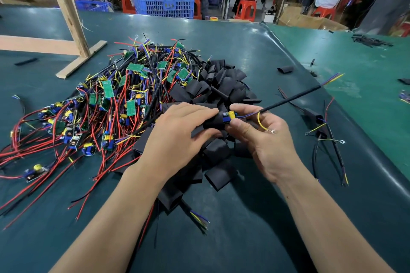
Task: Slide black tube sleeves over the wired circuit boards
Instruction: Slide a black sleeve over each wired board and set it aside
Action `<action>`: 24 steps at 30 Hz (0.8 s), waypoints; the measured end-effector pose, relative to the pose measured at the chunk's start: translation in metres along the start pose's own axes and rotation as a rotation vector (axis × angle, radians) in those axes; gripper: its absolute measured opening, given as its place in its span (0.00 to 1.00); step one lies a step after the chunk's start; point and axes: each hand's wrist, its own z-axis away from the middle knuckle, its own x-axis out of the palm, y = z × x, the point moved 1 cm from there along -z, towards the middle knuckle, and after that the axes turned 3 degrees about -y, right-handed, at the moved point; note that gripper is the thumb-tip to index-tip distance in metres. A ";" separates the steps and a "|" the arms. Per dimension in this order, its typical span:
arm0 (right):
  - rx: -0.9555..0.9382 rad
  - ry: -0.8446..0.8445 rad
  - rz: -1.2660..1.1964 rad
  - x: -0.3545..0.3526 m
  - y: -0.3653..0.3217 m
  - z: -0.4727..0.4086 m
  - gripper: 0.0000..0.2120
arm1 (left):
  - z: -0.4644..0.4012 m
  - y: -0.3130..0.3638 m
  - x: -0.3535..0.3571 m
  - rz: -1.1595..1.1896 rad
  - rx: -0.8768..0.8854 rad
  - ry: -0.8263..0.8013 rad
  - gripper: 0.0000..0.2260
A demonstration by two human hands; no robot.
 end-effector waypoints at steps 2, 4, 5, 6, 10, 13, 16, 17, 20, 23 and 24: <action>-0.021 0.012 0.036 -0.001 0.000 0.000 0.11 | 0.000 0.000 -0.001 0.034 0.009 -0.002 0.16; -0.034 0.036 0.098 -0.003 -0.002 -0.001 0.12 | -0.001 0.000 -0.002 0.058 0.011 -0.010 0.16; -0.036 0.043 0.127 -0.003 -0.002 -0.001 0.13 | -0.001 0.000 -0.002 0.073 0.004 -0.012 0.16; -0.033 0.046 0.147 -0.004 -0.003 -0.001 0.14 | -0.001 0.001 -0.002 0.086 -0.004 -0.013 0.16; -0.009 0.052 0.149 -0.004 -0.004 -0.001 0.11 | 0.000 0.001 -0.003 0.148 -0.061 -0.009 0.15; 0.014 0.070 0.128 0.000 -0.001 0.000 0.11 | 0.002 0.001 -0.004 0.185 -0.086 -0.011 0.15; 0.058 0.101 0.104 0.003 0.003 0.001 0.11 | 0.002 0.002 -0.003 0.188 -0.058 -0.009 0.13; 0.069 0.101 0.088 0.003 0.003 0.001 0.10 | 0.002 0.002 -0.003 0.188 -0.056 -0.009 0.13; 0.077 0.092 0.017 0.002 0.003 0.001 0.10 | 0.002 0.002 -0.003 0.180 -0.054 0.009 0.14; 0.061 0.088 -0.034 0.005 0.003 0.002 0.11 | 0.002 0.005 -0.002 0.195 -0.051 0.050 0.14; 0.063 0.094 -0.073 0.005 0.003 0.001 0.11 | 0.002 0.006 -0.002 0.205 -0.062 0.064 0.13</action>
